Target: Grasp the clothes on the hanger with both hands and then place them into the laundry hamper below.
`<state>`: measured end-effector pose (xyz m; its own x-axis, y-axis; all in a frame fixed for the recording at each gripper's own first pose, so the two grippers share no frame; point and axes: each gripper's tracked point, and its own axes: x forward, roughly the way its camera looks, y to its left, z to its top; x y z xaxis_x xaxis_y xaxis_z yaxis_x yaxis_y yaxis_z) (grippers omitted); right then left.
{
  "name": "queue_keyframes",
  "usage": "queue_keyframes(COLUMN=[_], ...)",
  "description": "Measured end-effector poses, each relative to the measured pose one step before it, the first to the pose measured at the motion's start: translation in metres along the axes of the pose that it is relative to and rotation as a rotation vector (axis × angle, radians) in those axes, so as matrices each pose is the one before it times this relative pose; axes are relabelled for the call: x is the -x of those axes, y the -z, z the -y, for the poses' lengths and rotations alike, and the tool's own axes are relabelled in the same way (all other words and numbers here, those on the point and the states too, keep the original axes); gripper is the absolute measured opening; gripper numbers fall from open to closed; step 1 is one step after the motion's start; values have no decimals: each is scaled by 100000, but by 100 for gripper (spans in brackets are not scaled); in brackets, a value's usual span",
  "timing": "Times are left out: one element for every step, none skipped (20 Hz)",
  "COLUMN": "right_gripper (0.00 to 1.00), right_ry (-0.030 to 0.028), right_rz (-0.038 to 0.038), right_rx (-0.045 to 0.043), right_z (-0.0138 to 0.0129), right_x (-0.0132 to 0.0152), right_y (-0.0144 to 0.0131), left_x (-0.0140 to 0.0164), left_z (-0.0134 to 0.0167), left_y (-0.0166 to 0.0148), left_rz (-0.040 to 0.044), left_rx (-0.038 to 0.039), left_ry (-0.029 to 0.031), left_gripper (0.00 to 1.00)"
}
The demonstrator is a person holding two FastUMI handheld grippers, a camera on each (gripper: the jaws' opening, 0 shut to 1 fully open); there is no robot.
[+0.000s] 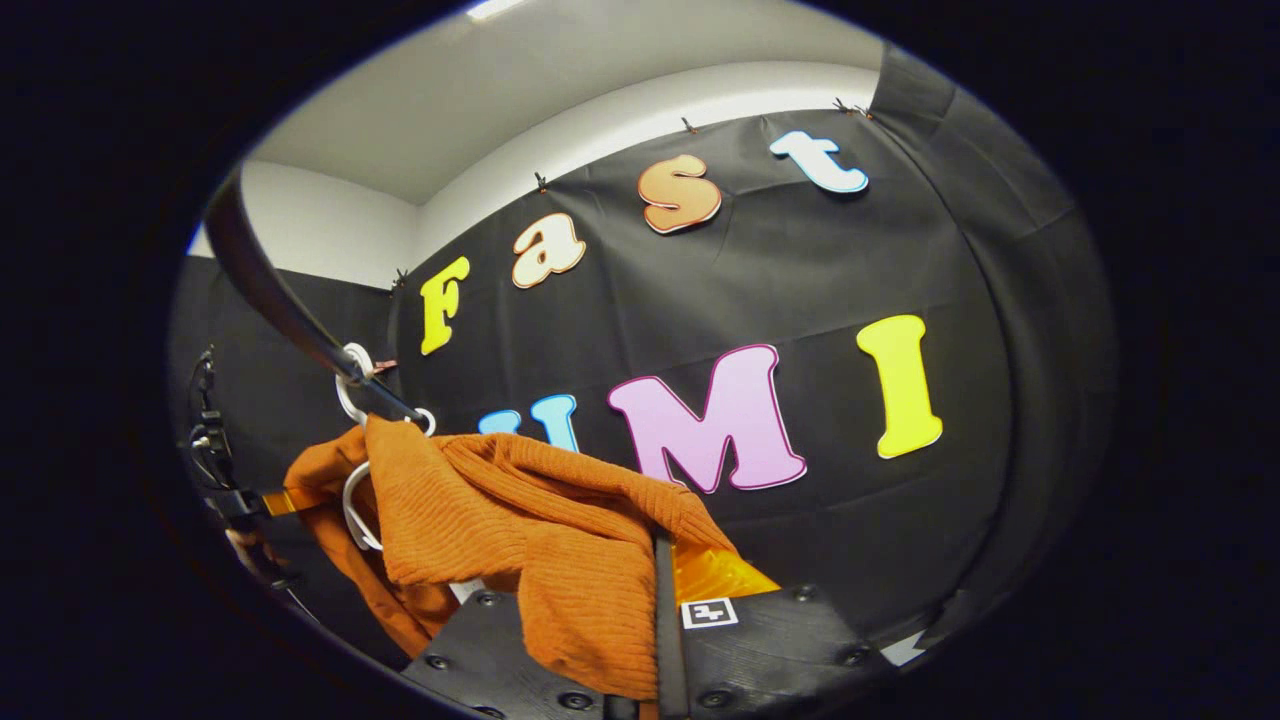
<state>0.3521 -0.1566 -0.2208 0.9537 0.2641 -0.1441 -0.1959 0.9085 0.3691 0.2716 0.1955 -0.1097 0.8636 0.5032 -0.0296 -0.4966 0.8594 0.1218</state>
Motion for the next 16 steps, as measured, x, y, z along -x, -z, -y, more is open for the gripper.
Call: queue_keyframes(right_gripper=[15, 16, 16, 15, 16, 16, 16, 16, 16, 15, 16, 16, 16, 16, 16, 16], right_ry=[-1967, -2759, -2698, -781, -203, 124, -243, -877, -1438, -55, 1012, 1829, 1460, 1577, 1921, 2578], right_rz=[-1013, -290, -121, 266, -465, -860, 256, 3724, 5022, 5550, 3507, 224, -655, -555, -1021, -2549], right_rx=[-2199, -2576, -1871, 274, 2074, 1811, -368, -3318, -4057, -1081, 1941, 2276, 2199, 1856, 1300, 116], right_z=[133, -259, -572, -58, 180, 87, -178, -230, -455, 24, 630, 812, 614, 775, 993, 1246], right_x=[172, 215, 264, 136, -57, 79, 181, 209, 372, -175, -432, -502, -375, -423, -779, -576], right_y=[-222, -282, -378, -366, 45, 72, -403, -1252, -1833, -1853, -909, 67, 514, 344, 512, 1118], left_x=[-485, -445, -559, -667, -579, -479, -386, -383, -556, -439, -286, -56, -78, -7, -111, -5], left_z=[212, -65, -150, 6, 140, 92, 21, -252, 19, 516, 716, 382, 120, 197, 300, 557], left_y=[-124, -80, -169, -155, -180, -197, -246, -134, -243, -198, -311, -228, -134, 333, 663, 1268], left_rz=[-118, 68, 106, 49, 68, 30, 341, 229, -33, -317, 42, 460, 495, 97, -949, -2236], left_rx=[-449, -1252, -1579, -1021, -147, 78, -63, -555, -476, 338, 770, -103, -1656, -1759, 469, 2676], left_ry=[937, -60, -408, 82, 459, 377, 207, -648, 784, 2223, 2294, 938, -35, 337, 1091, 1772], left_gripper=[10, 8, 8, 8, 8, 8, 10, 9, 7, 10, 10, 10, 10, 10, 9, 9])
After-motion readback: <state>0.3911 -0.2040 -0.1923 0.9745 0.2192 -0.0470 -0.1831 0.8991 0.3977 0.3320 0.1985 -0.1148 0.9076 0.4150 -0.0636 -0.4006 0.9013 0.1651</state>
